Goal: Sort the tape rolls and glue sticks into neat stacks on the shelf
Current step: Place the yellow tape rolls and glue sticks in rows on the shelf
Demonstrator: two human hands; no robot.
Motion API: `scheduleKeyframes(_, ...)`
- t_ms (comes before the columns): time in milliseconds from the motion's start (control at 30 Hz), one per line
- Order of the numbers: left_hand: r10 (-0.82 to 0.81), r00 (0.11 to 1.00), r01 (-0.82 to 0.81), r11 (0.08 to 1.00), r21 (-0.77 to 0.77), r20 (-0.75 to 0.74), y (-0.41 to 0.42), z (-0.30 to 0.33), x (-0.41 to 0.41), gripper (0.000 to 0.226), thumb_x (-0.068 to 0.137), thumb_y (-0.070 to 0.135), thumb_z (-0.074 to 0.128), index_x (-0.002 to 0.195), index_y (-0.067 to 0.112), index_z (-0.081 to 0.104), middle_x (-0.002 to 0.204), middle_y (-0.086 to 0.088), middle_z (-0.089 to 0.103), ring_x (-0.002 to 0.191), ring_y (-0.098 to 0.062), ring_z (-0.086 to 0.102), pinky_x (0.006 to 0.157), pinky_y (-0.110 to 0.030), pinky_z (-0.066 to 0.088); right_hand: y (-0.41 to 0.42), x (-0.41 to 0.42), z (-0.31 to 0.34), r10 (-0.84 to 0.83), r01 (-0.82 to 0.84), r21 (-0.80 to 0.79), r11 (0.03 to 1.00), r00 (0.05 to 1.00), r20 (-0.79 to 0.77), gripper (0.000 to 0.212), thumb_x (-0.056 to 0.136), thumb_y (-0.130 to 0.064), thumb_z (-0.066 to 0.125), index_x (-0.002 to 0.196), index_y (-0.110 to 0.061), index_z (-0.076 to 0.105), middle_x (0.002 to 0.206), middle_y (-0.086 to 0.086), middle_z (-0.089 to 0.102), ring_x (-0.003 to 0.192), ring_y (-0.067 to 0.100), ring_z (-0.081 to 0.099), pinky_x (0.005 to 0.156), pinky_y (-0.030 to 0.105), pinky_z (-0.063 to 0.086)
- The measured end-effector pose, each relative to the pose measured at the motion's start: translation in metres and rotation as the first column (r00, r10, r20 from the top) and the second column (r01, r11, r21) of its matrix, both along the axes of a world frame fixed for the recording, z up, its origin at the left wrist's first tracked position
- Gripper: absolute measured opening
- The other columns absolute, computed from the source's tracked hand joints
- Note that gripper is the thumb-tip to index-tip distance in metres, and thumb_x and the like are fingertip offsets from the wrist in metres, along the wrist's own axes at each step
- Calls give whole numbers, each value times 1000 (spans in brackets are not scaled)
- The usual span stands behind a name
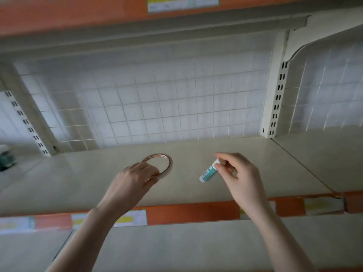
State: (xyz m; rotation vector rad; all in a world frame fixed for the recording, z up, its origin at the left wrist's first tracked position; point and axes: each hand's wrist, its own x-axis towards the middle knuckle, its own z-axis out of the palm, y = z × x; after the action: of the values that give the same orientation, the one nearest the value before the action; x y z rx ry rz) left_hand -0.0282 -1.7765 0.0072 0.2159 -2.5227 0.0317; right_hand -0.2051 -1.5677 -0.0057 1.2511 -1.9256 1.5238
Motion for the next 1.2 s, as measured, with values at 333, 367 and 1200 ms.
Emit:
scheduleKeyframes(333, 250, 957, -254, 967, -6, -144, -96, 19, 186, 16, 81, 38, 47, 85, 27, 58, 78, 9, 64, 70, -19, 63, 53, -27, 49, -166, 137, 30, 269, -269, -8, 963, 962, -46, 21, 76, -18, 64, 95, -10, 70, 80, -4, 63, 70, 9, 55, 65, 18, 45)
scheduleKeyframes(367, 267, 952, -270, 963, -4, -150, -108, 20, 208, 15, 81, 38, 47, 86, 28, 56, 79, 9, 63, 71, -18, 63, 54, -27, 49, -184, 155, 31, 275, -275, -1, 961, 960, -62, 18, 76, -17, 65, 93, -10, 70, 79, -2, 63, 70, 10, 55, 64, 20, 44)
scheduleKeyframes(1200, 519, 833, -528, 849, 3, -194, -363, 23, 466, 12, 77, 27, 61, 82, 17, 67, 75, 6, 64, 68, -19, 62, 58, -28, 49, -534, 360, 72, 368, -334, 243, 911, 923, -110, 13, 80, -16, 70, 92, -11, 70, 87, 3, 69, 80, 22, 63, 76, 34, 50)
